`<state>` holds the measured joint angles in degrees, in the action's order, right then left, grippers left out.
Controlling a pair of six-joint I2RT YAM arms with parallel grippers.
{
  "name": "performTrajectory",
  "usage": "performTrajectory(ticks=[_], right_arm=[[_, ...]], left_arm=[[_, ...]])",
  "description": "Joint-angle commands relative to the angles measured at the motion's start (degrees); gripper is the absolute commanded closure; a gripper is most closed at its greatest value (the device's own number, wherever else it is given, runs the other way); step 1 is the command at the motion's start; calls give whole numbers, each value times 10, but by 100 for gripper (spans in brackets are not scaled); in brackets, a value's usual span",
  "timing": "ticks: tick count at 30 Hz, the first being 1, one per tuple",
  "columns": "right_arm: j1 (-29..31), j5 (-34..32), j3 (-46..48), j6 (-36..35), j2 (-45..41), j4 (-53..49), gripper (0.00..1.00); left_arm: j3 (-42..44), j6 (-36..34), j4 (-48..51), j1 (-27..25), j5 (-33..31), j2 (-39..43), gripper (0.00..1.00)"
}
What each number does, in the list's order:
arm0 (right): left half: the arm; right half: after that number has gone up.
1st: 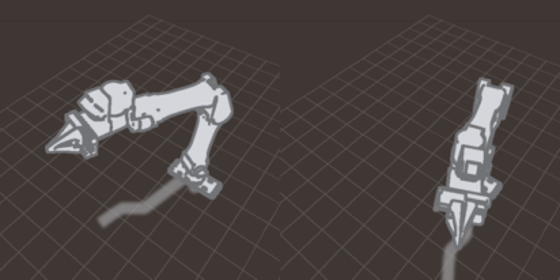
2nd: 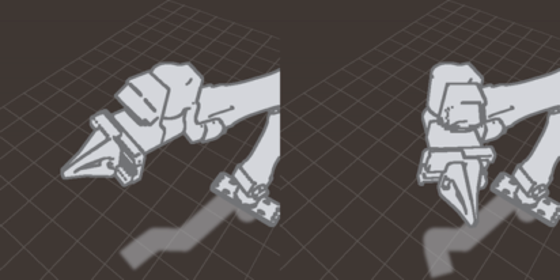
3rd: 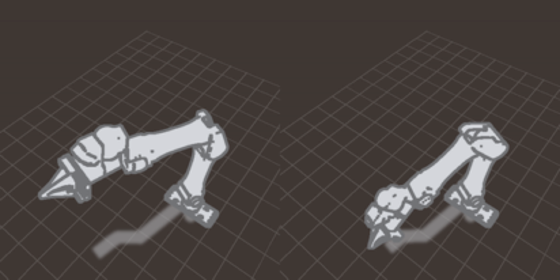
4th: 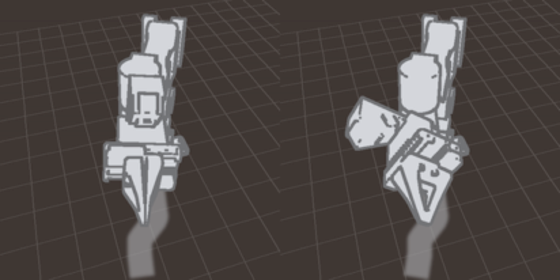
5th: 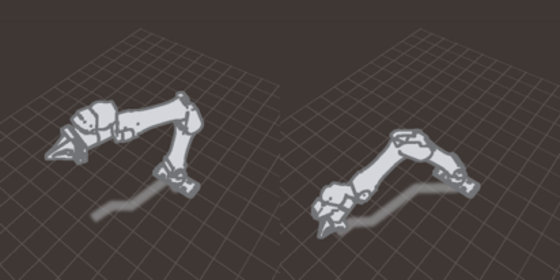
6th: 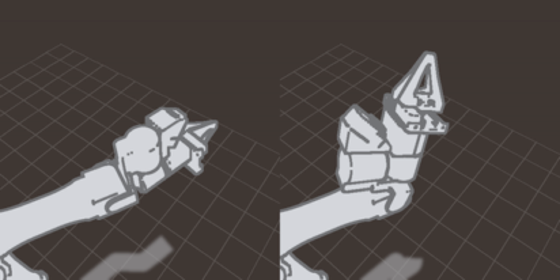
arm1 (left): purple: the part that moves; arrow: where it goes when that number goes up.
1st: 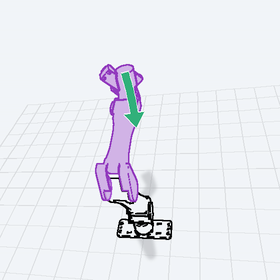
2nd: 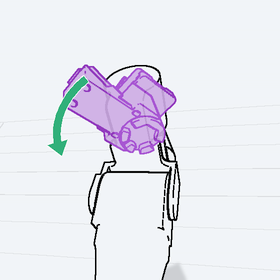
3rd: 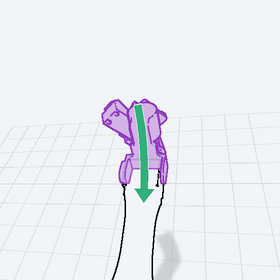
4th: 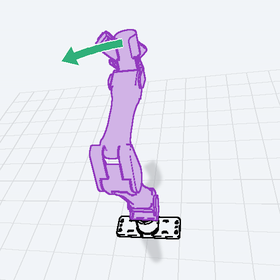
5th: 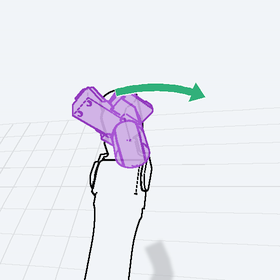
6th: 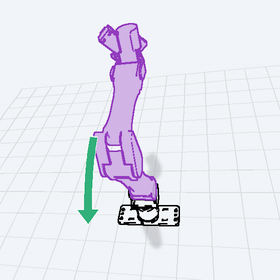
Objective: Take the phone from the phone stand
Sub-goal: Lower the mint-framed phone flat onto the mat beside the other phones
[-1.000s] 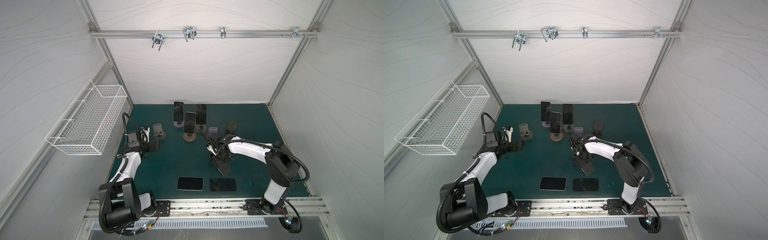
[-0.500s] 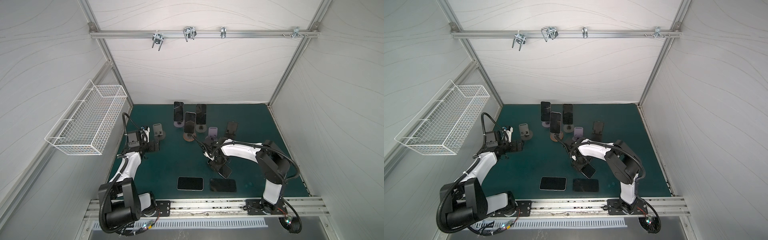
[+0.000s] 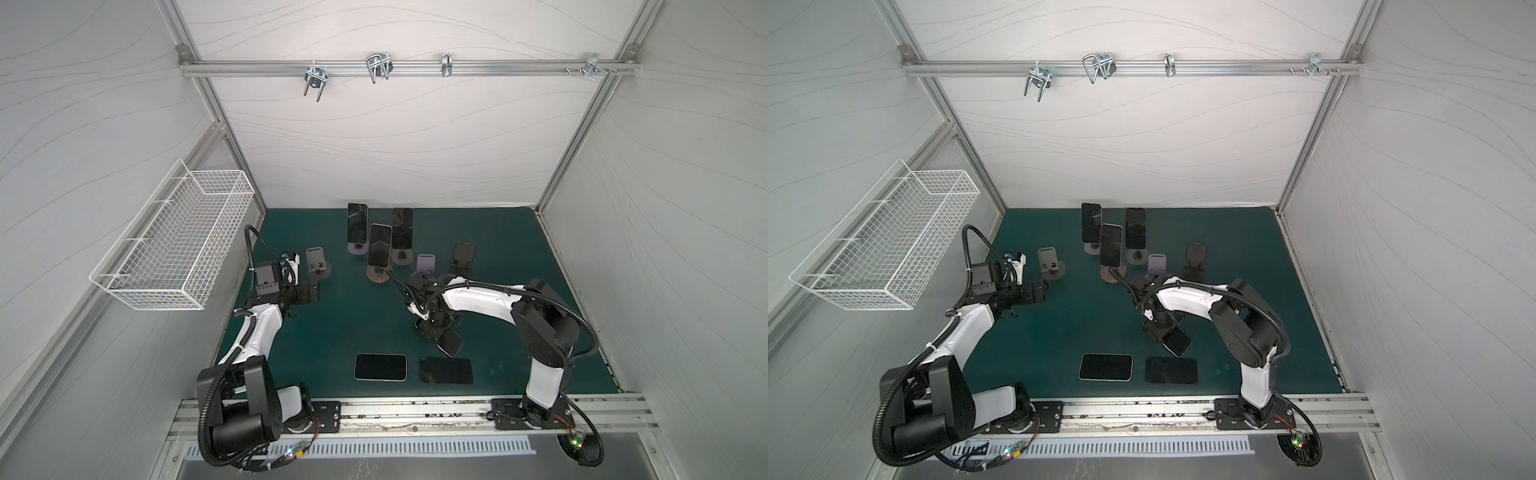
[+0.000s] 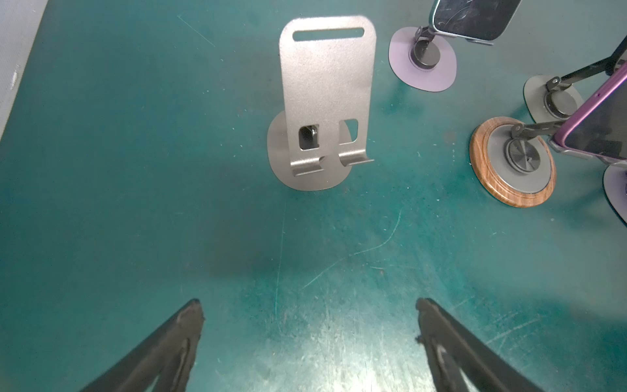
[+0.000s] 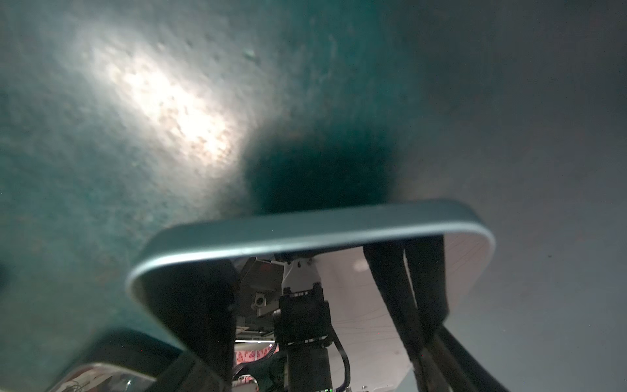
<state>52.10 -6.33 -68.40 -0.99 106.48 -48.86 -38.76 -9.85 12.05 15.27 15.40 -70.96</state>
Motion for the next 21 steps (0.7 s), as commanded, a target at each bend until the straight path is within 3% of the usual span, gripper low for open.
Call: performTrajectory(ticks=[1,21], right_arm=[[-1,34,23,-11,38,-27,28],[-16,62,25,-14,45,-28,23]], left_arm=[[-2,-8,-10,3,2,10,0],[-2,-7,-10,4,0,10,1]])
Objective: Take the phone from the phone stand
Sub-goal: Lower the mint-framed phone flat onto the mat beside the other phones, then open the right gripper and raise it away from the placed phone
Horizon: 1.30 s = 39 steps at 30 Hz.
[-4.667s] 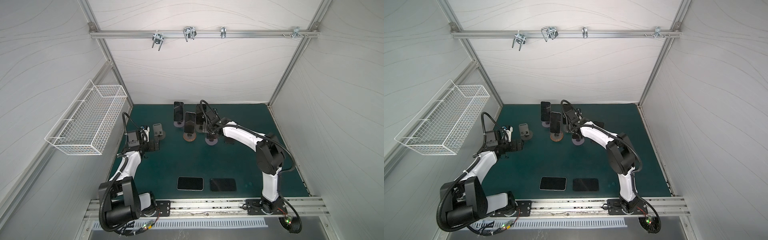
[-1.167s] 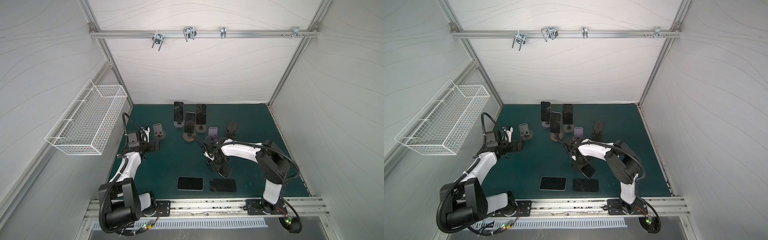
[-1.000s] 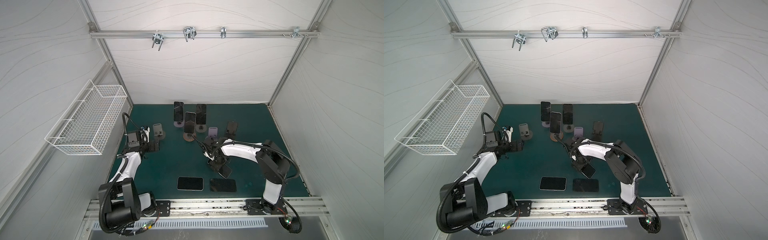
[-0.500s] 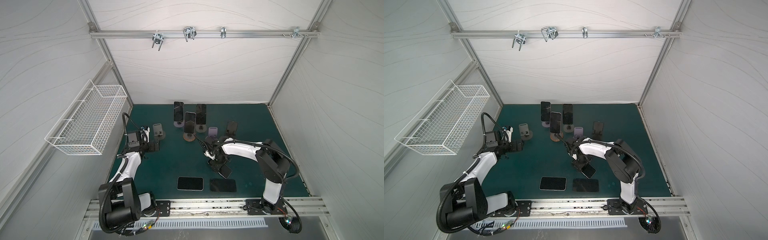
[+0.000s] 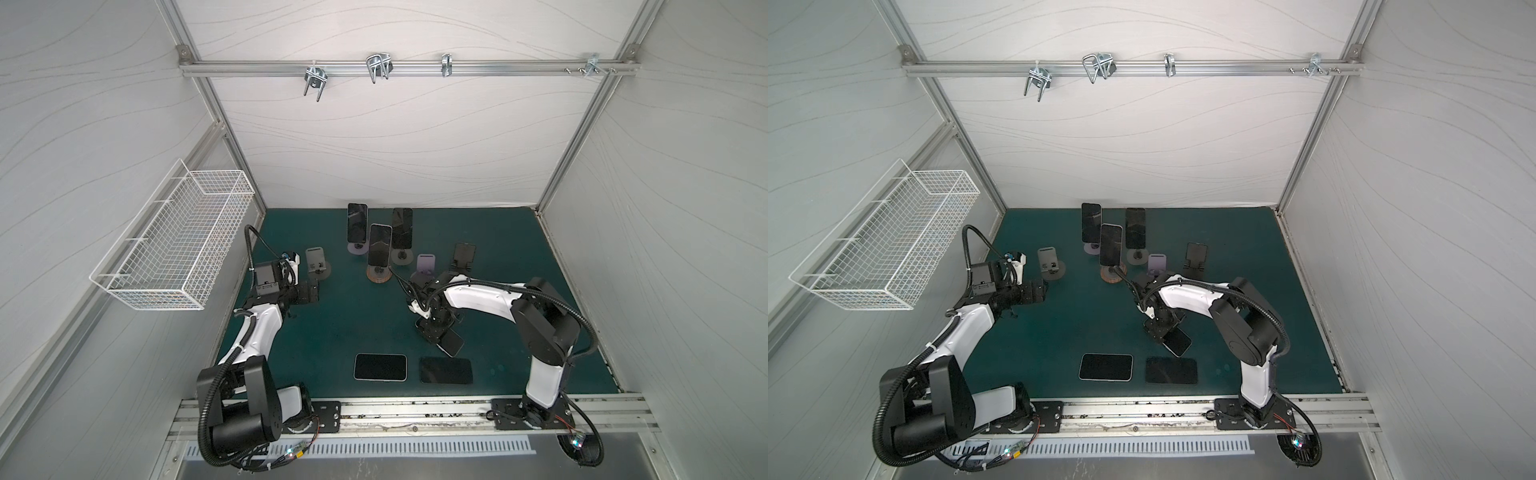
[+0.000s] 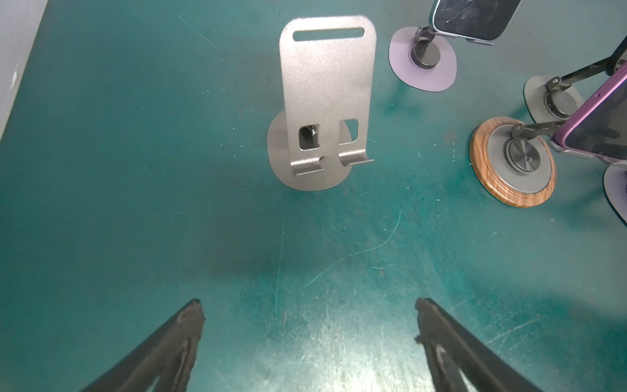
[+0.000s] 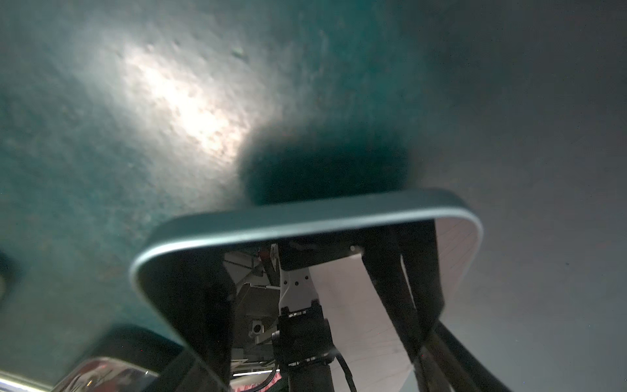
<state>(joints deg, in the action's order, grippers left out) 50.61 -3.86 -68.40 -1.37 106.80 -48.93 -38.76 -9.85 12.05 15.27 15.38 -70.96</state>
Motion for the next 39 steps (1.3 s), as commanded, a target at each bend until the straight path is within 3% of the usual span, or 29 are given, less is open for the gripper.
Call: performTrajectory(ticks=[1,23,39], right_arm=[[-3,39,25,-10,42,-28,22],[-8,35,19,-9,44,-32,17],[-10,27,-6,2,-35,-25,9]], left_arm=[[-2,-7,-10,3,0,10,1],[-4,-7,-10,3,1,7,2],[-5,-8,-8,3,2,6,2]])
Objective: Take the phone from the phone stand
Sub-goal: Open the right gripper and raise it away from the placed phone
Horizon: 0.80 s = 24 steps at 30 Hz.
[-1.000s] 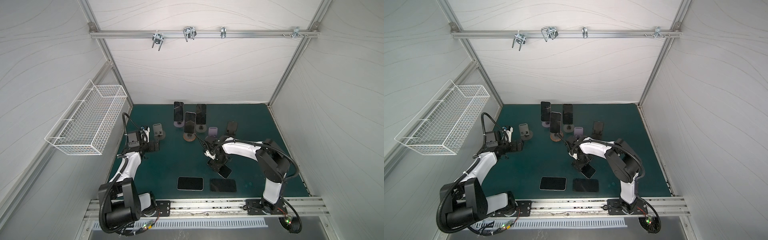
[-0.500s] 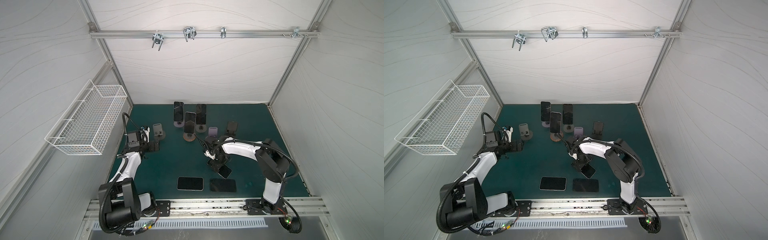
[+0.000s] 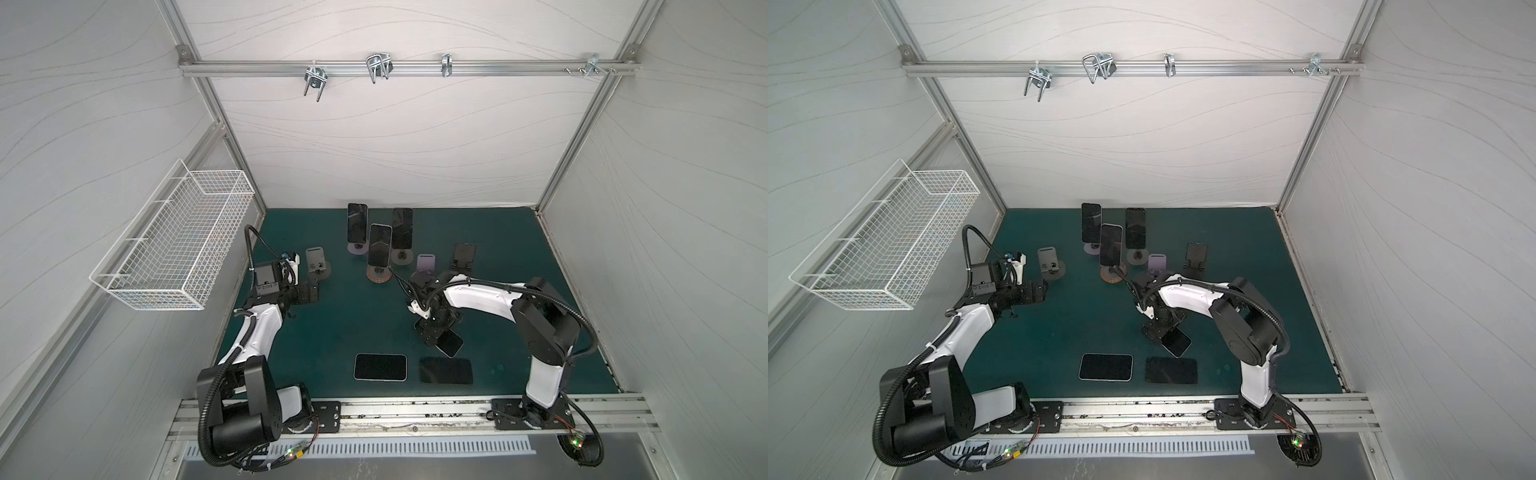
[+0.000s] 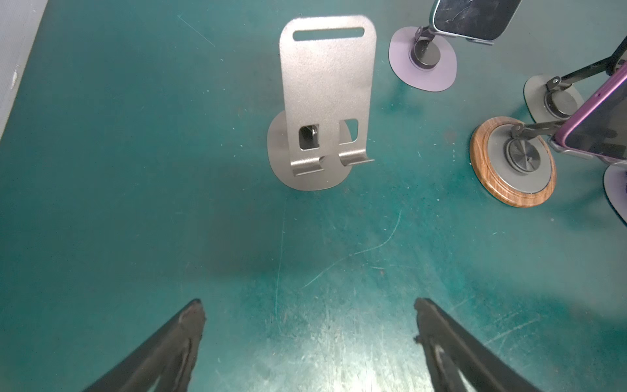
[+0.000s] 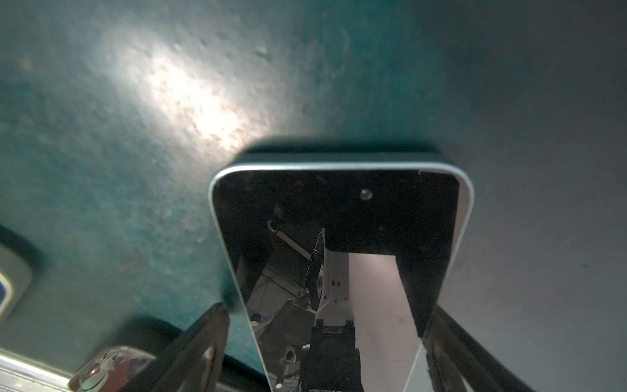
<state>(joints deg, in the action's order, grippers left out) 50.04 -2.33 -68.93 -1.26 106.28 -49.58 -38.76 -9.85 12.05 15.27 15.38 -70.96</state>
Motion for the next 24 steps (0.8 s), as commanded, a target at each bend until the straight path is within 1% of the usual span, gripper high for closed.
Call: performTrajectory(ticks=[1,5,8,12,13,15,18,22,24], right_arm=[[-4,12,-4,2,-35,-19,8],[-4,10,-22,4,-53,-37,8],[-5,-6,-30,12,-75,-41,7],[-8,-28,-32,26,-130,-20,8],[-11,-32,-26,24,-148,-4,7],[-14,-63,-7,23,-182,38,8],[-33,-98,26,38,-228,98,7],[-67,-167,93,67,-309,188,6],[-93,-184,130,85,-351,226,6]], left_arm=[[-5,-8,-9,3,2,6,2],[-5,-8,-8,3,2,7,2],[-5,-8,-8,3,2,7,2],[-4,-8,-8,3,3,7,2],[-4,-8,-8,3,3,7,2],[-4,-8,-8,3,3,6,2],[-3,-8,-9,3,4,9,2],[-2,-9,-9,3,5,10,2],[-3,-9,-9,2,5,10,2]])
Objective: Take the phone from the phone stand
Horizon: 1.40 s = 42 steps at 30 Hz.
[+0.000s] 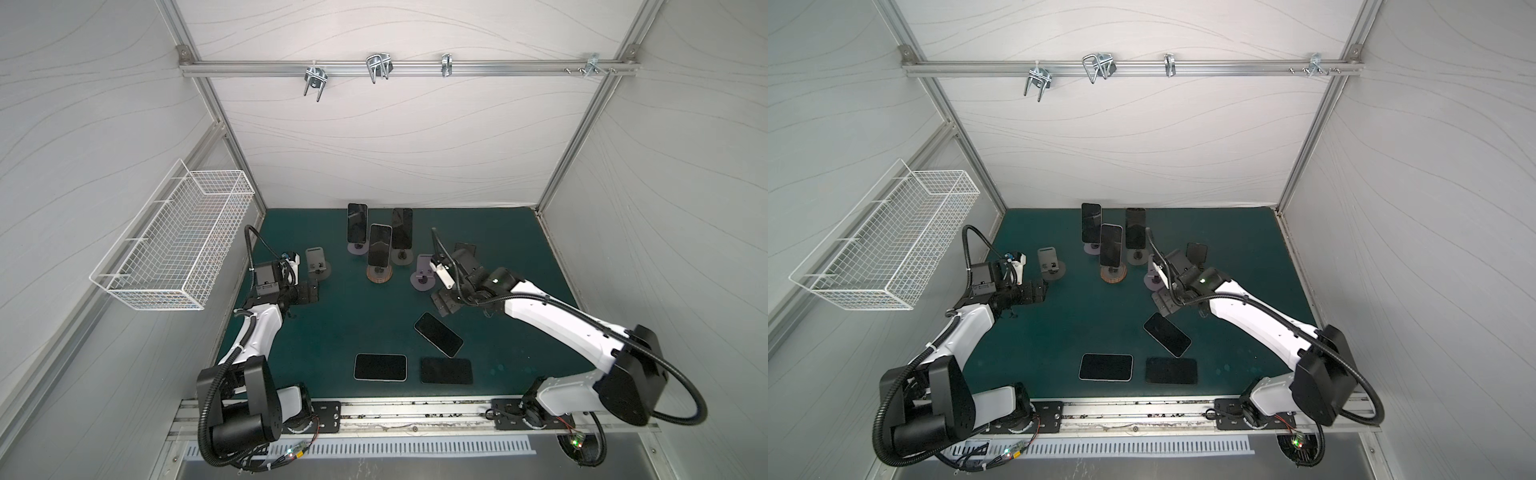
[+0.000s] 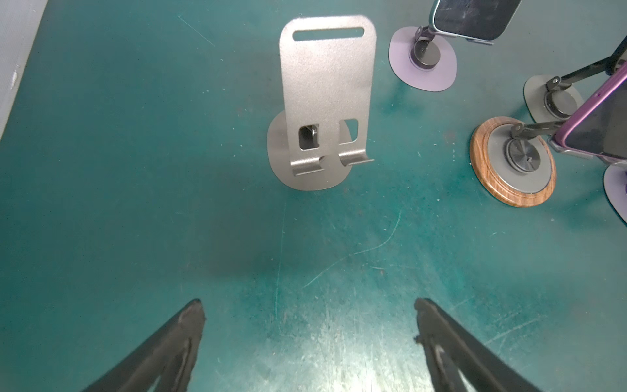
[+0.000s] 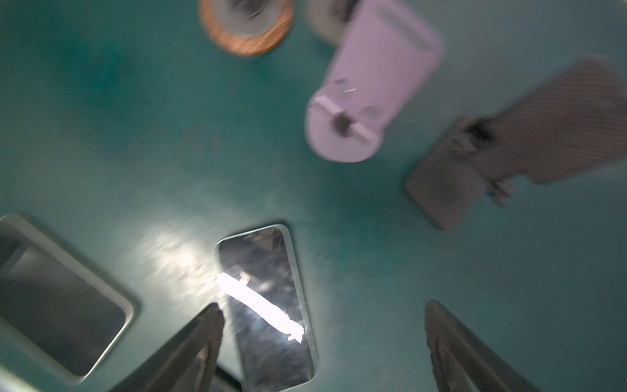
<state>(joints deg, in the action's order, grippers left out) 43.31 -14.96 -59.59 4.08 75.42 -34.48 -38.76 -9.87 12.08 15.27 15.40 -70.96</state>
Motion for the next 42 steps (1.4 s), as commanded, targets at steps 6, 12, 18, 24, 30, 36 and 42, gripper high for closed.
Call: performTrajectory(ticks=[6,12,18,24,30,36,42], right_arm=[[-103,-80,143,60,-159,178,4],[-144,-123,227,77,-208,249,1],[-144,-153,303,90,-205,334,1],[-144,-145,332,74,-211,377,1],[-145,-136,316,71,-185,371,1],[-147,-140,301,74,-161,361,1],[-148,-145,301,79,-162,360,1]], left_arm=[[-2,-9,-9,3,5,11,2],[-2,-9,-8,3,5,9,2],[-5,-10,-7,3,5,6,1],[-9,-12,-1,3,6,2,1],[-13,-28,12,3,31,2,0],[-11,-63,47,3,90,18,0],[-55,-72,110,-11,146,29,0]])
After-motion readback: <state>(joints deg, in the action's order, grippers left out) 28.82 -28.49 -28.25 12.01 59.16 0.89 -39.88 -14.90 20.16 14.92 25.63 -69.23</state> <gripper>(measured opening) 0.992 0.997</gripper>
